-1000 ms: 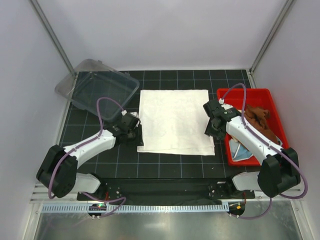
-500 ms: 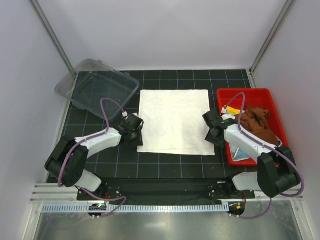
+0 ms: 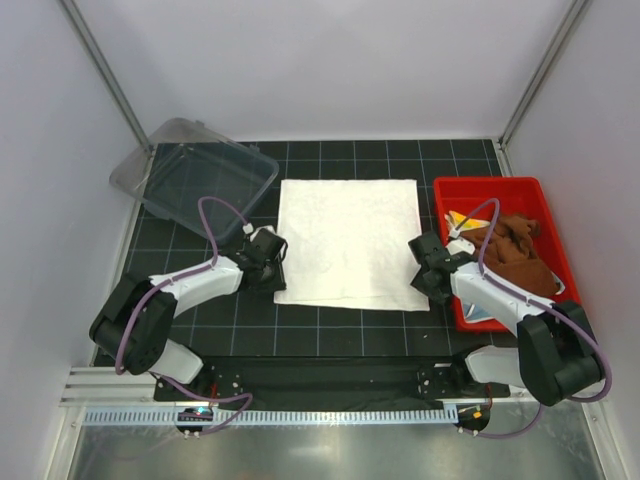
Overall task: Fold and stack the towels
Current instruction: Fold the towel
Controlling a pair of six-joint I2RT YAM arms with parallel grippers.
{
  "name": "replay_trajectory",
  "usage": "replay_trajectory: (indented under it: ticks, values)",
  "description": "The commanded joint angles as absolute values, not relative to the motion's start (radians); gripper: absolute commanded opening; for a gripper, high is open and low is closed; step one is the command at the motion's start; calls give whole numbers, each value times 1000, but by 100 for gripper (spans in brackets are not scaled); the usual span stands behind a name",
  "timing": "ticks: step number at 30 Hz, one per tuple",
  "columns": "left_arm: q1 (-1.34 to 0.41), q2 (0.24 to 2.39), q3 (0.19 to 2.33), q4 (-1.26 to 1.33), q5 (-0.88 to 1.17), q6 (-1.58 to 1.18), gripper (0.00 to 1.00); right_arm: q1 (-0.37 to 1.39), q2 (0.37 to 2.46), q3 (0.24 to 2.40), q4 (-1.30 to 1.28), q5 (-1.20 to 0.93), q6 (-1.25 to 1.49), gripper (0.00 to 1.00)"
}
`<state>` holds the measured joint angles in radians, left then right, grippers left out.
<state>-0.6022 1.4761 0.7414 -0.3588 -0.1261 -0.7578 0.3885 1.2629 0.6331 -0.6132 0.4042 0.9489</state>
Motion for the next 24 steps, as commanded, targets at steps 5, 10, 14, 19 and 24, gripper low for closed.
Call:
replay_trajectory:
  ticks: [5,10,14,19,24]
  values:
    - [-603,1482,715,-354,-181,-781,33,383,1233,595,-515,413,1012,48]
    - [-603,1477,712,-359,-189,-784,33,385,1210,574,-502,431,1037,36]
    - [-603,1471,712,-365,-195,-785,33,383,1189,571,-515,452,1032,24]
    - [-603,1457,719,-370,-192,-799,34,382,1177,574,-517,456,1003,8]
    - [-603,1414,741,-396,-181,-804,39,385,1170,584,-502,434,977,1]
